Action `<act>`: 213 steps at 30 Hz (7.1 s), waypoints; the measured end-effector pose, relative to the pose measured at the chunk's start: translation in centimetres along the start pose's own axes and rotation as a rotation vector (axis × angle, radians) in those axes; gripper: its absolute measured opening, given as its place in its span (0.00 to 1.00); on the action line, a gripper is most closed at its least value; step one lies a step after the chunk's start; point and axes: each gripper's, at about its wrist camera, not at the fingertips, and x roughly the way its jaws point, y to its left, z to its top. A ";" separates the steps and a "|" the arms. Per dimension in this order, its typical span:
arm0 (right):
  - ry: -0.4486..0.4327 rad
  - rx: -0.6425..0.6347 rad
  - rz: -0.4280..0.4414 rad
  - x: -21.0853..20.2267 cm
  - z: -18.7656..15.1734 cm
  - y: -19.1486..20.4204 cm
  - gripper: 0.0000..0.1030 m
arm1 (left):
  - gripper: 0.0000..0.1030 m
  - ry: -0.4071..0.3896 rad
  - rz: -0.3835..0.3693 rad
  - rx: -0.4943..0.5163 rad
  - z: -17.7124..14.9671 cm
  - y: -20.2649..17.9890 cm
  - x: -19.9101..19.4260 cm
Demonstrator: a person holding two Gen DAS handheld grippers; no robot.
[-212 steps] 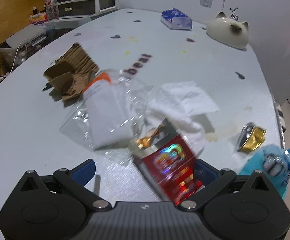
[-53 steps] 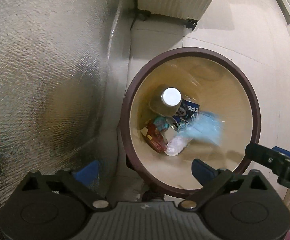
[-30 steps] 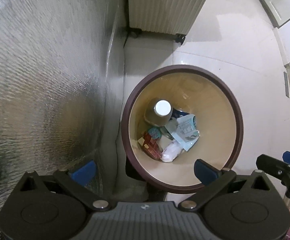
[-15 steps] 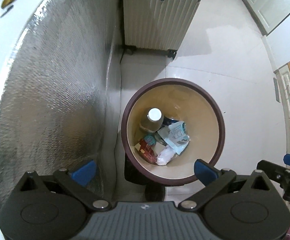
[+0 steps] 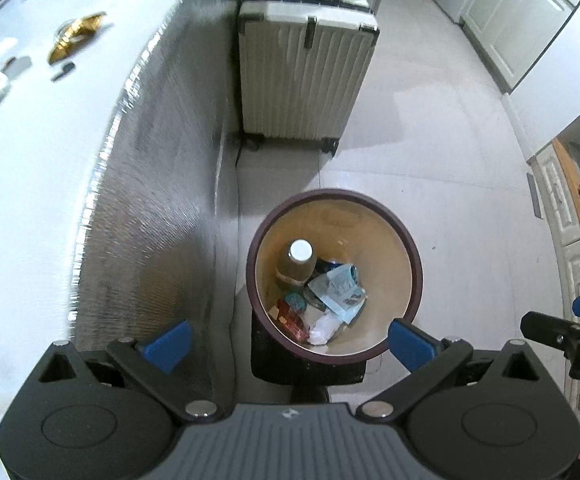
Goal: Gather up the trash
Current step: 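Move both open tools back over the table toward the plastic bag and gold wrapper, then grasp the clear plastic bag with the left tool while the right tool grasps the gold wrapper, then carry the plastic bag and gold wrapper over the wastebasket with both tools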
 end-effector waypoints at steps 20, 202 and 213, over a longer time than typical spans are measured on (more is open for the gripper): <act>-0.156 -0.013 -0.015 -6.4 -1.5 7.0 1.00 | 1.00 -0.217 -0.010 -0.024 -2.8 8.1 -9.3; -0.374 -0.280 0.223 -9.2 4.4 39.6 0.15 | 0.11 -0.457 0.038 -0.241 -4.2 34.0 -19.6; -0.401 -0.282 0.171 -12.9 -0.6 38.4 0.15 | 0.11 -0.487 -0.025 -0.162 -7.4 30.7 -21.5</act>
